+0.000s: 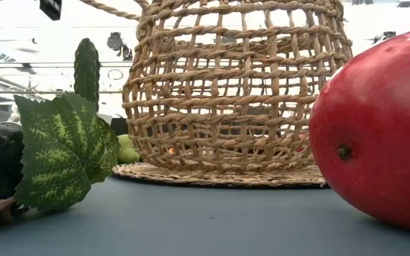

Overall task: Build produce basket
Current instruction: Put the red apple into the brown basket

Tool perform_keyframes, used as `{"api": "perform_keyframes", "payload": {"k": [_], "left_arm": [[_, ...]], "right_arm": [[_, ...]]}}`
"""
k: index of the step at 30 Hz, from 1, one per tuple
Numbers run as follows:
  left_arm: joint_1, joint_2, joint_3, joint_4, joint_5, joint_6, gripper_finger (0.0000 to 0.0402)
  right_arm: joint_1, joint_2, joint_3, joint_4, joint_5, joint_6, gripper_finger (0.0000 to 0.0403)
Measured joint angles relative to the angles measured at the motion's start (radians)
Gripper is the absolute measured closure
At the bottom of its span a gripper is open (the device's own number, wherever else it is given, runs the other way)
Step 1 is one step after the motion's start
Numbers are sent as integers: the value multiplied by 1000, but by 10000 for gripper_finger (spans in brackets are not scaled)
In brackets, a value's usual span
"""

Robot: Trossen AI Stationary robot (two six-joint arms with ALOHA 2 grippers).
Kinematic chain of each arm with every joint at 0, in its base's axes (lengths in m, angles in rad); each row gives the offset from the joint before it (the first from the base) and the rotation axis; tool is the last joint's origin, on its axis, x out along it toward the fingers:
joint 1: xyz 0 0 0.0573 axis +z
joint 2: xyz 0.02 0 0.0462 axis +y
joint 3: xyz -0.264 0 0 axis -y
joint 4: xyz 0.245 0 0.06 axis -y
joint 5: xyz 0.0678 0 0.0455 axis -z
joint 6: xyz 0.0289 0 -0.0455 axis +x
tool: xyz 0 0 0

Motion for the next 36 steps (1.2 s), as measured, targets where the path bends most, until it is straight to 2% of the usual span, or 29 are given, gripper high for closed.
{"api": "perform_keyframes", "payload": {"k": [7, 13, 21, 27, 36], "left_arm": [[0, 228, 306, -190, -5, 36, 371], [0, 390, 478, -326, -5, 55, 371], [-29, 497, 496, -338, -27, 32, 371], [-138, 565, 496, -318, -159, 27, 371], [-379, 691, 495, -304, -391, 20, 371]], "right_arm": [[0, 0, 0, -1, -1, 1, 403], [0, 0, 0, -30, -1, 3, 403], [0, 0, 0, -150, 3, 64, 403], [0, 0, 0, -296, 3, 156, 403], [56, 3, 0, -513, -4, 352, 403]]}}
